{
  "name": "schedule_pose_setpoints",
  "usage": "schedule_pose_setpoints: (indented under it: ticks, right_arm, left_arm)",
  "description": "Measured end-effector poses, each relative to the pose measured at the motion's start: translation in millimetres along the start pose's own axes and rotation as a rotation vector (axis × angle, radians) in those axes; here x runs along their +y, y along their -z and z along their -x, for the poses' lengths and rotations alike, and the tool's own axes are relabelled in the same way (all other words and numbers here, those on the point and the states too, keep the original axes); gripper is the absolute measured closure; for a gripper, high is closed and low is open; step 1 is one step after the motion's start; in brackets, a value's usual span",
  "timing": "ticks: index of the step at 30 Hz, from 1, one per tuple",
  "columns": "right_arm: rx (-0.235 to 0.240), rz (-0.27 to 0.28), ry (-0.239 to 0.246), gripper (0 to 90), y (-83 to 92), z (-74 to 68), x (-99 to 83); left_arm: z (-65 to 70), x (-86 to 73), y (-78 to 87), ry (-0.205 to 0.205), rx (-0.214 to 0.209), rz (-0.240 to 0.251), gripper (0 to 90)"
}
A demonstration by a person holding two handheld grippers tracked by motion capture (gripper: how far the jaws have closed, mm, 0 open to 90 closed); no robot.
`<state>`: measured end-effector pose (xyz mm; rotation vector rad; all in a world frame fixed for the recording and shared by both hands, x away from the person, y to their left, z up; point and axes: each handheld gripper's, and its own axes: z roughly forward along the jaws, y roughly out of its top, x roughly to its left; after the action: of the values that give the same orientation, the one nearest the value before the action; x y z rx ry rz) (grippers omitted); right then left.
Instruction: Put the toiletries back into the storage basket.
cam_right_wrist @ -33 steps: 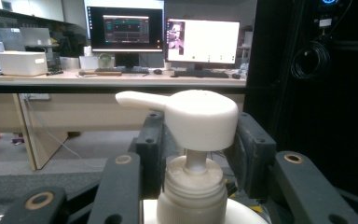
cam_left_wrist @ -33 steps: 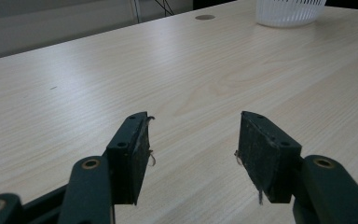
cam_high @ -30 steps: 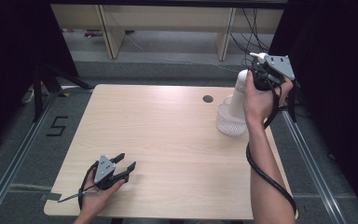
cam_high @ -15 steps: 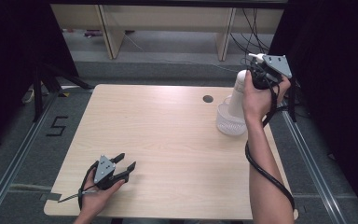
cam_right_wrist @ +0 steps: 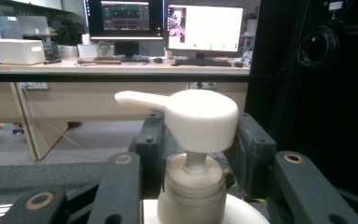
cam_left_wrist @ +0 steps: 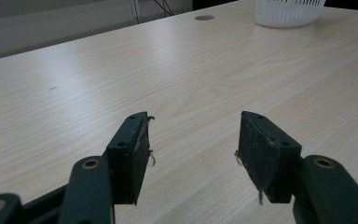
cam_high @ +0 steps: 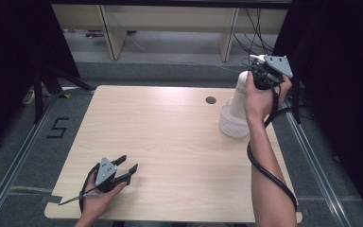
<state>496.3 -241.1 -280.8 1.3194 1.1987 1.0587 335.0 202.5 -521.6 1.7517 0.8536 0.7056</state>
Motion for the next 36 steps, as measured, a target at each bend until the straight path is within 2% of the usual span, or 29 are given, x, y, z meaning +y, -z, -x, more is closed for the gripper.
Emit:
schedule_pose_setpoints:
  ticks: [2, 4, 5, 6, 7, 11, 26, 29, 30, 31, 33, 35, 36]
  right_arm:
    - [0.004, -0.003, -0.006, 60.1, -1.2, -0.3, -0.7]
    - [-0.004, -0.010, -0.019, 60.1, -1.9, -1.2, -1.8]
    - [-0.001, -0.005, 0.001, 60.1, -3.1, 0.2, -2.4]
    - [-0.003, -0.019, -0.021, 60.1, -3.8, -1.5, -3.8]
    - [-0.003, -0.019, -0.021, 60.1, -3.8, -1.5, -3.8]
    - [0.000, -0.019, -0.003, 60.1, -5.8, -0.8, -7.2]
    - [0.001, -0.047, -0.011, 60.1, -8.7, -2.0, -16.4]
    - [0.002, -0.041, 0.002, 60.1, -10.0, -1.0, -18.8]
    - [0.001, -0.044, -0.013, 60.1, -9.9, -2.0, -19.3]
    - [0.004, -0.047, 0.000, 60.1, -9.8, -1.6, -21.0]
    - [0.005, -0.051, -0.016, 60.1, -9.7, -2.7, -21.8]
    - [0.002, -0.050, 0.004, 60.1, -10.6, -1.5, -24.8]
    - [0.002, -0.058, -0.016, 60.1, -10.1, -2.8, -25.4]
  left_arm:
    - [-0.9, -0.1, -1.3, -0.008, -0.007, 0.013, 43.1]
    - [0.1, -0.1, 0.1, 0.004, 0.000, 0.001, 43.1]
    - [-0.8, -0.1, -1.3, -0.005, -0.008, 0.014, 43.1]
    - [0.3, -0.2, -0.1, 0.002, 0.001, 0.003, 43.1]
    - [0.3, -0.2, -0.1, 0.002, 0.001, 0.003, 43.1]
    - [0.2, -0.2, -0.2, 0.002, 0.001, 0.004, 43.1]
    - [0.4, -0.1, -0.2, 0.000, 0.001, 0.003, 43.1]
    - [0.4, -0.1, -0.2, -0.001, 0.001, 0.003, 43.1]
    - [0.4, -0.1, -0.2, 0.000, 0.001, 0.003, 43.1]
    - [0.5, -0.1, -0.3, 0.000, 0.001, 0.002, 43.1]
    - [0.7, -0.1, -0.3, -0.002, 0.000, 0.002, 43.1]
    - [0.7, -0.1, -0.1, -0.004, 0.000, 0.001, 43.1]
    - [0.7, -0.1, -0.1, -0.004, 0.000, 0.002, 43.1]
